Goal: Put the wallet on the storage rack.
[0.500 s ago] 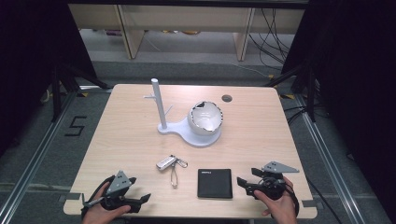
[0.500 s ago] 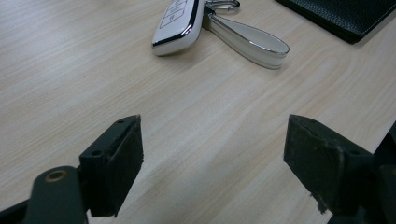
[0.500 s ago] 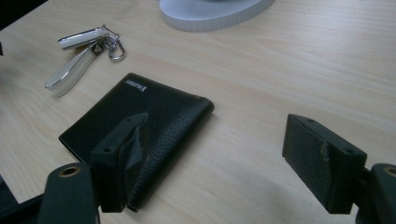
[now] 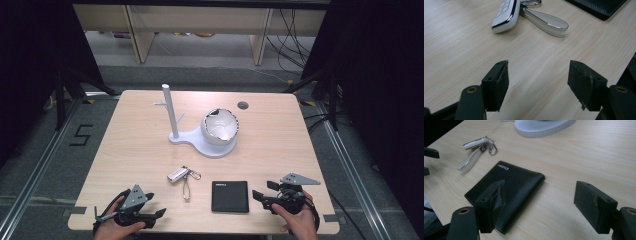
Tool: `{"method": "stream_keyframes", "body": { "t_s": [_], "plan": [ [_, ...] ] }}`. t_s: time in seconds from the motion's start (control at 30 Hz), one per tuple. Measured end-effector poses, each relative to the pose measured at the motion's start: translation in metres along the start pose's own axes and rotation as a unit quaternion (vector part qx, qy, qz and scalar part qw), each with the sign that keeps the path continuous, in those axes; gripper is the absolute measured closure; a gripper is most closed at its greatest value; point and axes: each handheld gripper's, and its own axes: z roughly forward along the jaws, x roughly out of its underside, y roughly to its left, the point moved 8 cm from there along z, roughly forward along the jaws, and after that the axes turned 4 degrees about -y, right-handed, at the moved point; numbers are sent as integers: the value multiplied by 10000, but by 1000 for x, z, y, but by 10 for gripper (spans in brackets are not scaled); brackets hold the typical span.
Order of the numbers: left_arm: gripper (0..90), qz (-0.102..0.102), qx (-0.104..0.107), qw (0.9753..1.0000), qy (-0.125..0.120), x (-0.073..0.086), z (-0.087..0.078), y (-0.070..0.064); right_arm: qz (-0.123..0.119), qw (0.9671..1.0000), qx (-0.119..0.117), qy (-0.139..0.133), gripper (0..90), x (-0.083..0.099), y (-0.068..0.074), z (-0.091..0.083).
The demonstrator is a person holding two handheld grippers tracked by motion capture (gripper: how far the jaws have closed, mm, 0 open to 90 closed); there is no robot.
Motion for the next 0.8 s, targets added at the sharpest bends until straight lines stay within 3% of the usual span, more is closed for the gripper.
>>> {"method": "stream_keyframes", "body": {
  "t_s": [0.1, 0.13, 0.17, 0.2, 0.23, 0.3, 0.33, 0.37, 0.4, 0.47, 0.5, 0.53, 0.63, 0.67, 0.7, 0.77, 0.8],
  "plan": [
    [405, 4, 152, 9998, -133, -6, 1, -6, 377, 9992, -153, 59, 267, 2, 5, 1],
    [428, 50, 202, 9996, -198, -9, 2, -10, 189, 9998, -102, 42, 269, 1, 2, 0],
    [468, 119, 219, 9994, -254, -12, 4, -12, 216, 9997, -108, 50, 270, 2, 2, 0],
    [497, 136, 281, 9992, -251, -14, 4, -16, 453, 9988, -168, 105, 270, 3, 7, 1],
    [527, 189, 364, 9987, -287, -17, 6, -20, 301, 9994, -166, 77, 270, 3, 5, 1],
    [582, 298, 429, 9982, -303, -22, 12, -27, 411, 9986, -321, 102, 272, 3, 9, 1],
    [614, 439, 462, 9977, -232, -23, 13, -28, 337, 9990, -278, 48, 272, 3, 8, 2],
    [639, 367, 516, 9975, -307, -27, 17, -32, 399, 9985, -368, 95, 273, 3, 10, 1],
    [678, 374, 551, 9972, -338, -30, 21, -34, 611, 9974, -352, 132, 274, 4, 15, 2],
    [720, 481, 607, 9964, -346, -36, 30, -38, 581, 9973, -407, 204, 274, 5, 16, 2],
    [742, 618, 594, 9959, -295, -40, 35, -39, 616, 9968, -470, 194, 280, 6, 18, 3],
    [761, 548, 649, 9958, -335, -44, 39, -42, 519, 9970, -544, 159, 285, 6, 16, 4],
    [808, 708, 777, 9940, -292, -56, 53, -52, 578, 9966, -548, 216, 292, 7, 17, 5],
    [811, 841, 751, 9934, -200, -60, 57, -54, 584, 9963, -583, 222, 296, 7, 18, 5],
    [821, 866, 765, 9932, -169, -63, 61, -57, 754, 9949, -604, 290, 299, 9, 21, 5],
    [835, 872, 832, 9927, -82, -68, 70, -63, 684, 9953, -630, 270, 303, 9, 19, 8],
    [838, 984, 837, 9916, 28, -69, 74, -64, 647, 9953, -666, 279, 307, 10, 19, 9]
  ]
}}
